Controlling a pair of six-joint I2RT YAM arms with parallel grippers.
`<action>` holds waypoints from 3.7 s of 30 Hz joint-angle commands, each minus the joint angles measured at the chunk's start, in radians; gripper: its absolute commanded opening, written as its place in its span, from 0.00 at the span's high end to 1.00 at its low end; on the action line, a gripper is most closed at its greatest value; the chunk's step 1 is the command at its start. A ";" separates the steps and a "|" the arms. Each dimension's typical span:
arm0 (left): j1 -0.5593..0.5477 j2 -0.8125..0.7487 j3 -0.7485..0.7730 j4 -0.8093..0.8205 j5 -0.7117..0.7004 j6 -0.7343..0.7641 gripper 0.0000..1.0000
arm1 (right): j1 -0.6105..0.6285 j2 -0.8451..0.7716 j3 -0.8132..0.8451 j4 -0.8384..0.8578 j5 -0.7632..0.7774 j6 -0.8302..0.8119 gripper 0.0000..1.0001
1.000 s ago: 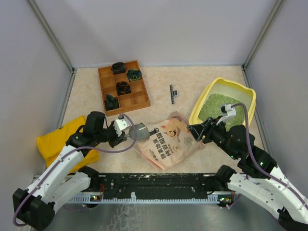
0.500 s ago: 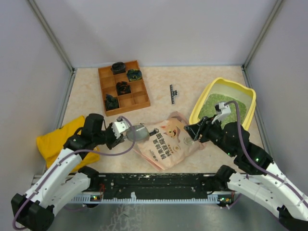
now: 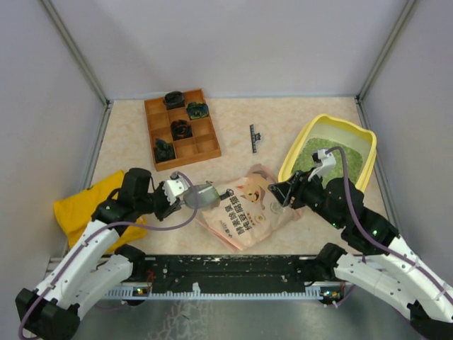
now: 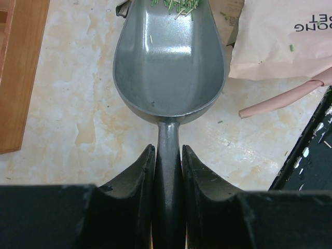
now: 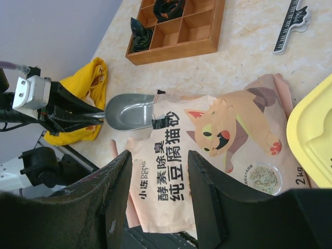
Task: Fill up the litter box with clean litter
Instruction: 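Scoop the cat litter from the cat litter bag.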
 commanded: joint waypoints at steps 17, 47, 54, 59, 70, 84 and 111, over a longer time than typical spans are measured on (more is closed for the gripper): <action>-0.003 0.085 0.061 0.137 0.072 0.038 1.00 | -0.006 -0.019 0.031 0.073 -0.001 -0.003 0.52; -0.002 -0.038 0.110 -0.110 0.031 0.118 1.00 | -0.006 -0.040 0.015 0.070 -0.006 -0.011 0.52; -0.003 -0.053 0.126 -0.133 0.017 0.128 1.00 | -0.005 -0.038 0.012 0.074 -0.006 -0.015 0.52; -0.002 -0.061 0.131 -0.167 0.014 0.132 1.00 | -0.005 -0.041 0.011 0.075 -0.010 -0.013 0.52; -0.002 -0.072 0.134 -0.181 0.010 0.133 1.00 | -0.006 -0.048 0.007 0.068 -0.006 -0.012 0.52; -0.002 -0.090 0.140 -0.199 0.011 0.135 1.00 | -0.005 -0.048 0.004 0.074 -0.011 -0.013 0.52; -0.003 -0.155 0.177 -0.190 0.057 0.106 1.00 | -0.006 -0.056 0.009 0.064 -0.024 -0.015 0.52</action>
